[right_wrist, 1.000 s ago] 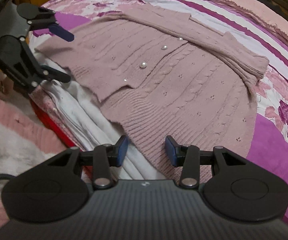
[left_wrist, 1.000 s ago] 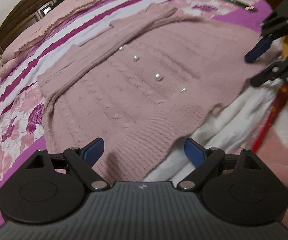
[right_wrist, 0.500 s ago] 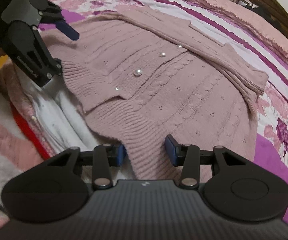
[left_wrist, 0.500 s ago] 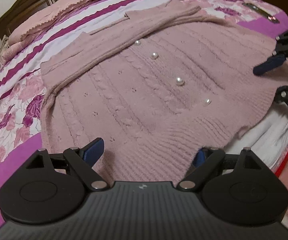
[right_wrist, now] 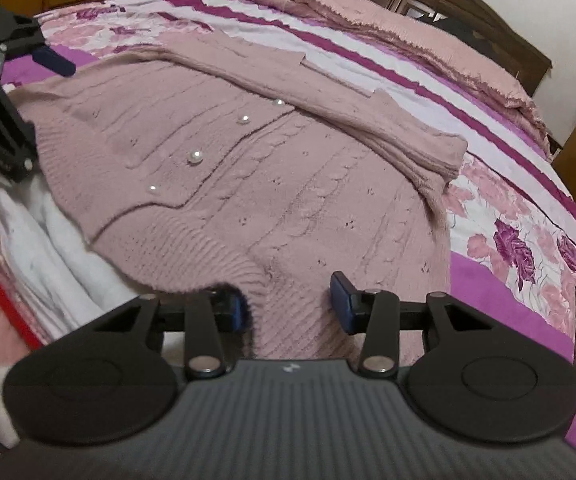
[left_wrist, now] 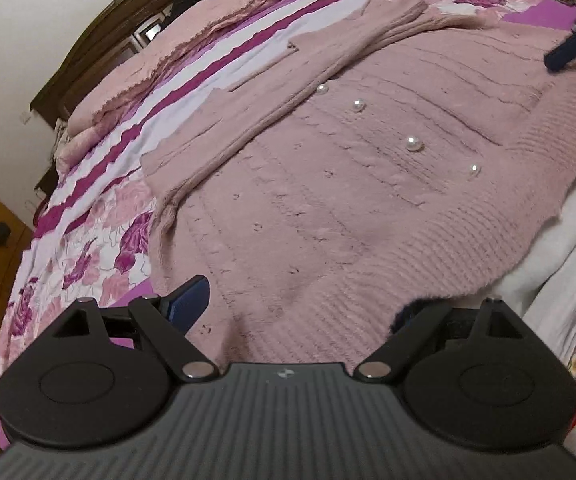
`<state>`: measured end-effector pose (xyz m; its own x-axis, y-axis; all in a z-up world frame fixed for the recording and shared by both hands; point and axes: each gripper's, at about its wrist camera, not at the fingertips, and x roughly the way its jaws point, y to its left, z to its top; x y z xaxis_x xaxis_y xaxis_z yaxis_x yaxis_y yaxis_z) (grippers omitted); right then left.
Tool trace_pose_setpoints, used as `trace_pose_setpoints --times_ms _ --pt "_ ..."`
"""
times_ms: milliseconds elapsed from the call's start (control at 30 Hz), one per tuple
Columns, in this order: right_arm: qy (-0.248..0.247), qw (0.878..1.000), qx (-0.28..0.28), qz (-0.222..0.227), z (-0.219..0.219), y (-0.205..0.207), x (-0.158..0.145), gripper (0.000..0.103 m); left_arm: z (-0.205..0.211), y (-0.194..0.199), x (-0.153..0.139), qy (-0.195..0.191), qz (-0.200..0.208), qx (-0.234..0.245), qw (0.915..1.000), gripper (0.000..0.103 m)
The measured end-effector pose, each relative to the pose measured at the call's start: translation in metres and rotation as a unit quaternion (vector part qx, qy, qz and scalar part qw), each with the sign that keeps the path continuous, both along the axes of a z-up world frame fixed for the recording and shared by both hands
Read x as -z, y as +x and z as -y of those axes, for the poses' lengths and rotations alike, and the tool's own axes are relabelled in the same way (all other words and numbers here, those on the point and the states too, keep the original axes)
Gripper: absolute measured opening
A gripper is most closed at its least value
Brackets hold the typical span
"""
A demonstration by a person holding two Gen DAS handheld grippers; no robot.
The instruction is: Fold small clothes
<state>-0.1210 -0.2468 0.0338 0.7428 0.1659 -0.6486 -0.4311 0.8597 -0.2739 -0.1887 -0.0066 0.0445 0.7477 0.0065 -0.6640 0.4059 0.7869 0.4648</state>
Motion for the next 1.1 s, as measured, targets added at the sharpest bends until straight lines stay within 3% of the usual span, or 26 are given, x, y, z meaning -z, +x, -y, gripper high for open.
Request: trace_pose_setpoints --times_ms 33,67,100,133,167,233,333,633,1100 --pt "0.005 1.0 0.0 0.003 0.0 -0.001 -0.001 0.036 0.0 0.0 0.001 -0.002 0.001 -0.001 1.0 0.091" --pt "0.014 1.0 0.0 0.005 0.0 -0.001 -0.003 0.024 -0.002 -0.001 0.002 -0.008 0.001 -0.004 1.0 0.089" --pt "0.022 1.0 0.002 0.008 0.001 -0.001 -0.004 0.018 -0.003 -0.001 0.001 -0.019 0.0 -0.003 0.9998 0.08" --pt "0.024 1.0 0.003 0.012 0.0 -0.001 -0.006 0.018 -0.004 -0.003 0.0 -0.032 -0.001 0.005 0.9995 0.064" --pt "0.022 1.0 0.004 0.019 -0.001 -0.001 -0.008 0.017 -0.004 -0.004 0.0 -0.042 -0.004 0.012 0.9991 0.055" --pt "0.018 0.999 0.004 0.035 -0.004 -0.001 -0.013 0.014 -0.005 -0.005 -0.003 -0.062 -0.013 0.017 0.9979 0.026" --pt "0.025 0.998 0.012 0.053 -0.005 0.001 -0.022 0.011 -0.003 -0.008 -0.01 -0.081 -0.003 0.013 0.9966 0.009" --pt "0.043 0.993 0.036 0.108 -0.009 0.013 -0.054 0.008 -0.009 0.004 -0.06 -0.129 0.061 -0.021 0.9896 0.007" --pt "0.04 0.981 0.069 0.178 -0.014 0.057 -0.087 0.008 0.003 0.055 -0.108 -0.134 0.136 -0.031 0.9811 0.006"
